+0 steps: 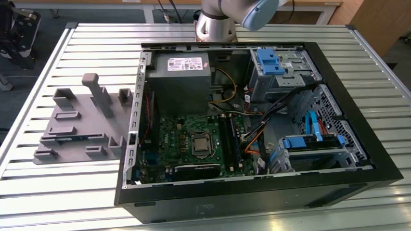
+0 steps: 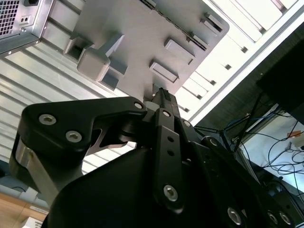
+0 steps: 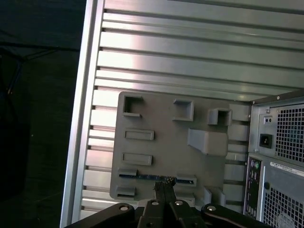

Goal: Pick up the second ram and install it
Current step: 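Pick up the second ram and move it above second insertion slot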

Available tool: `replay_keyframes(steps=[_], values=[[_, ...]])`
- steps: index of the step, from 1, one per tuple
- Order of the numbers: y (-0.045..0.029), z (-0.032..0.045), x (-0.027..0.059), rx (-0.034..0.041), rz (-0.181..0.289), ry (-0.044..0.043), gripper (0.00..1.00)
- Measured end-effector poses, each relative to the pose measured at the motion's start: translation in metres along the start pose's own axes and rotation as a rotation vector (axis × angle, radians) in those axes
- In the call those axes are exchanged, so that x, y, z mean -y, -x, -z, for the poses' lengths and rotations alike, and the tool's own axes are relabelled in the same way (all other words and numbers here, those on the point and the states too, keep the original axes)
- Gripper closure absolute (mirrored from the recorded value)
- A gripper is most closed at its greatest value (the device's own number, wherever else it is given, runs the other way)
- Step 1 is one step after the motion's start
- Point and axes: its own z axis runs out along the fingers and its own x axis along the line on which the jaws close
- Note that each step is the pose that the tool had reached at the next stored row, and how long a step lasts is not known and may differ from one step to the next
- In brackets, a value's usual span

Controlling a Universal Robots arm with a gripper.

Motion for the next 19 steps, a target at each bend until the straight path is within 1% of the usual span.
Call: replay_keyframes(steps=[19], values=[[0.0,0.0,0.0,-0.0013,0.028,0.0002,0.89]])
